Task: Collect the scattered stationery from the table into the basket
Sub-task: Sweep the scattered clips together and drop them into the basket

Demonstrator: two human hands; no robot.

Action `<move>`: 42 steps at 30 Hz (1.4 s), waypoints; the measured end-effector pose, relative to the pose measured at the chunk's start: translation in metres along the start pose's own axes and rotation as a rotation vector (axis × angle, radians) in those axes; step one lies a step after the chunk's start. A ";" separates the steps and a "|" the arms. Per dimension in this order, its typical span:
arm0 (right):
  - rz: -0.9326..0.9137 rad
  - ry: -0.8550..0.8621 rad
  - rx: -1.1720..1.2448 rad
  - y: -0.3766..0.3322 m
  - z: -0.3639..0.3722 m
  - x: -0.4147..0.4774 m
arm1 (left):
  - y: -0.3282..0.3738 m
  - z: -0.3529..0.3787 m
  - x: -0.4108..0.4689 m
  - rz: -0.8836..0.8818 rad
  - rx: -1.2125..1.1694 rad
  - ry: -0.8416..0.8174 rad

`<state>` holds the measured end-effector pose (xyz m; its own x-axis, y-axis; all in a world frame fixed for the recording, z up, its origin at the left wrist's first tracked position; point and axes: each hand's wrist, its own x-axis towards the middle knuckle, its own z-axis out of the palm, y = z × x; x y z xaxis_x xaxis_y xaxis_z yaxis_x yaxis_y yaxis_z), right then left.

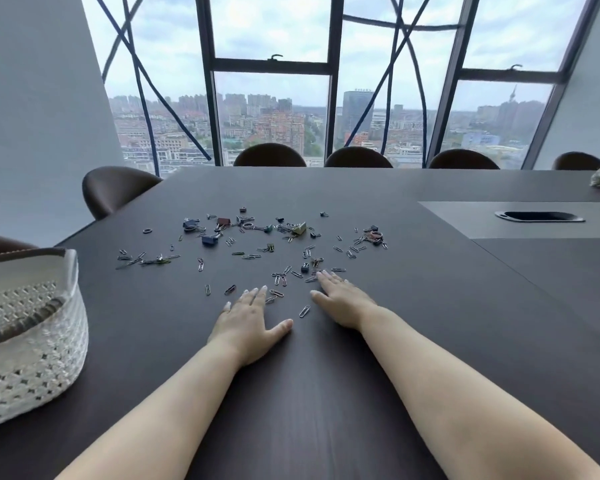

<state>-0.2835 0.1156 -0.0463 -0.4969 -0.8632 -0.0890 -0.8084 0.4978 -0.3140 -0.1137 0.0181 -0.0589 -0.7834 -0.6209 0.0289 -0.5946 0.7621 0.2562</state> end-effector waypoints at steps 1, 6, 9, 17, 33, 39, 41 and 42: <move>-0.047 -0.004 0.038 -0.002 0.001 -0.003 | -0.001 -0.001 -0.001 0.012 -0.013 0.011; -0.064 -0.026 -0.056 0.001 0.008 -0.023 | -0.022 -0.011 0.004 -0.155 0.134 -0.093; 0.026 0.004 -0.091 -0.006 0.011 -0.009 | -0.034 -0.015 0.022 -0.197 0.123 -0.141; 0.240 0.082 -0.067 -0.006 0.002 0.080 | -0.052 -0.015 0.086 -0.132 0.092 -0.102; -0.263 -0.004 -0.014 0.002 -0.004 0.114 | -0.060 -0.020 0.119 0.236 -0.052 -0.027; -0.308 0.015 0.084 0.015 0.000 0.076 | -0.055 -0.019 0.109 0.251 -0.087 0.152; -0.300 0.103 0.152 0.020 0.000 0.067 | -0.050 -0.017 0.106 0.236 -0.184 0.065; -0.278 0.164 0.137 0.021 0.000 0.064 | -0.045 -0.015 0.104 0.235 -0.181 -0.012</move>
<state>-0.3322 0.0711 -0.0583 -0.3168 -0.9337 0.1672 -0.8755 0.2200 -0.4303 -0.1656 -0.0834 -0.0529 -0.8986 -0.4279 0.0971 -0.3552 0.8392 0.4118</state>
